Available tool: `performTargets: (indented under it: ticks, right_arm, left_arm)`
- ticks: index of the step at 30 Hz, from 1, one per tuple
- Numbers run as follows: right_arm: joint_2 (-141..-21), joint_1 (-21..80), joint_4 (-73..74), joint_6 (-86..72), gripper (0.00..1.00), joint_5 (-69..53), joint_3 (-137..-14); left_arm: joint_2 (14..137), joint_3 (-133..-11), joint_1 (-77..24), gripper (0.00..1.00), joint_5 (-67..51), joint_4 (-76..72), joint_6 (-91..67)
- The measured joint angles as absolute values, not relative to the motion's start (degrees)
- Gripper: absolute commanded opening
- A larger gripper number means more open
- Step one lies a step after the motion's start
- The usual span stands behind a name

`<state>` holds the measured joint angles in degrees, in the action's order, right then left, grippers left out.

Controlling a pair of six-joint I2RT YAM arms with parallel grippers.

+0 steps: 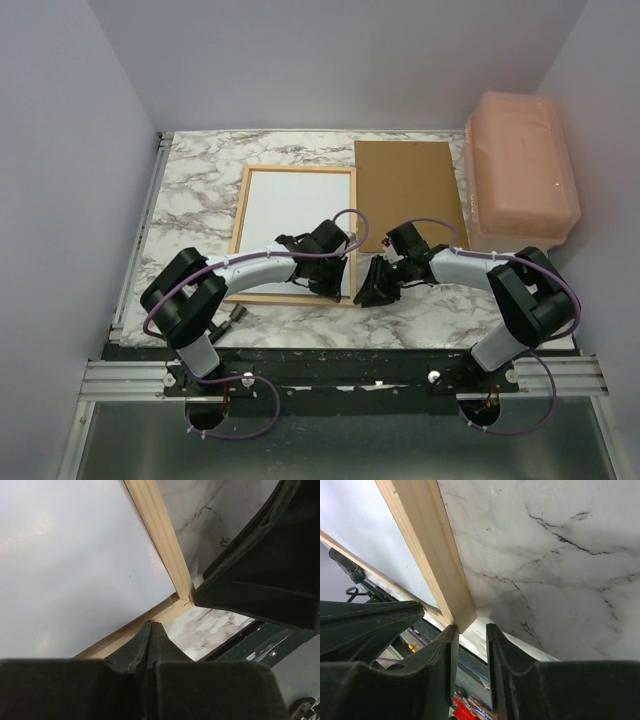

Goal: Put the photo into the frame
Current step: Adjust the photo frame item on the photo frame.

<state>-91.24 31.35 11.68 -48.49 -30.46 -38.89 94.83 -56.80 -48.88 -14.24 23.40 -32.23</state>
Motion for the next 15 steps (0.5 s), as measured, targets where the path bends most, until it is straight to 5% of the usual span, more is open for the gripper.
performTargets:
  ticks: [15]
  right_arm:
    - [-92.1, 31.1, 11.7, -48.5, 0.31, -31.5, -39.4]
  left_arm:
    - [100.2, -62.0, -49.2, 0.00, -11.0, 25.0, -33.1]
